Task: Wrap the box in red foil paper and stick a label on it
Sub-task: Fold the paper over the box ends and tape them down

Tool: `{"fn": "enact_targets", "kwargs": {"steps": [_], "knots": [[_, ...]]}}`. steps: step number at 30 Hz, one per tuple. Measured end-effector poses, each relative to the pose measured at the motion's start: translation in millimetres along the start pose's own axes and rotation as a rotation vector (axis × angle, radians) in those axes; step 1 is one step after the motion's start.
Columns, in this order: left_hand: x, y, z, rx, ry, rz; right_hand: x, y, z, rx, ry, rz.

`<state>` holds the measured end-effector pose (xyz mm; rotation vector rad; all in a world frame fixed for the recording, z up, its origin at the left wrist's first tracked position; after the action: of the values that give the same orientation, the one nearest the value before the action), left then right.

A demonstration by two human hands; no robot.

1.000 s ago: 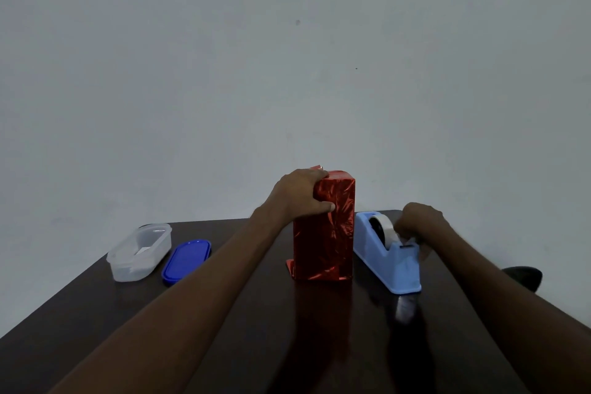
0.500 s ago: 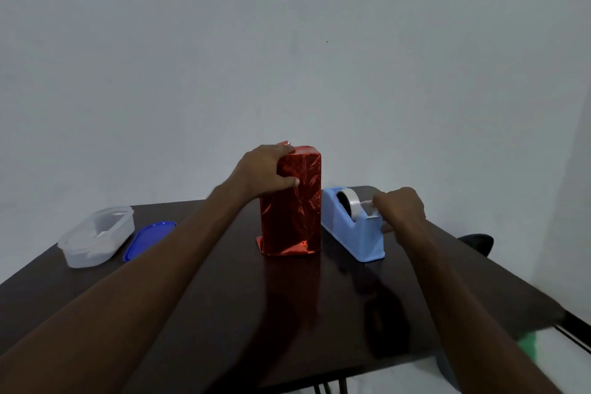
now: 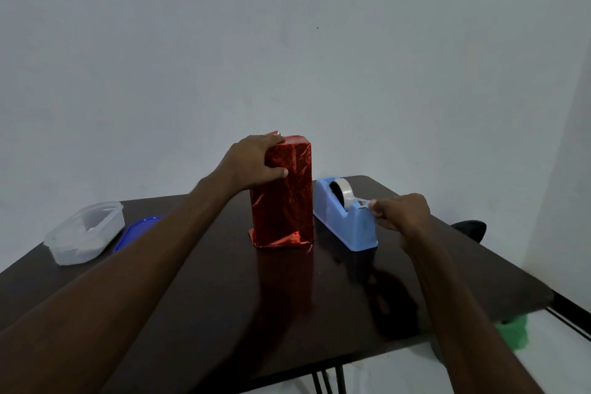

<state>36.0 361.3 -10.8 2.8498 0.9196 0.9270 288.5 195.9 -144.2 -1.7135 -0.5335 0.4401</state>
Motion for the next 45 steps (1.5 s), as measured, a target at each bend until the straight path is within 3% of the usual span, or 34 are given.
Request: {"fn": "enact_targets", "kwargs": {"steps": [25, 35, 45], "knots": [[-1, 1, 0, 0.007, 0.009, 0.010, -17, 9, 3, -0.011, -0.045, -0.244], [0, -1, 1, 0.004, 0.011, 0.014, -17, 13, -4, 0.067, -0.065, -0.235], [0, -2, 1, 0.007, 0.019, 0.011, -21, 27, 7, -0.008, 0.047, -0.163]]}}
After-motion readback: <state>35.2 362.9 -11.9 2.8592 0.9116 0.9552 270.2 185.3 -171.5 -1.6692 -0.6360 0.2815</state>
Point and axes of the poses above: each hand's wrist, its own x-axis towards the middle knuckle, its own z-axis out of the palm, y = z × x, the point moved 9 cm from there along x, towards the middle knuckle, and after that the axes turned 5 degrees about -x, right-handed, at the moved point
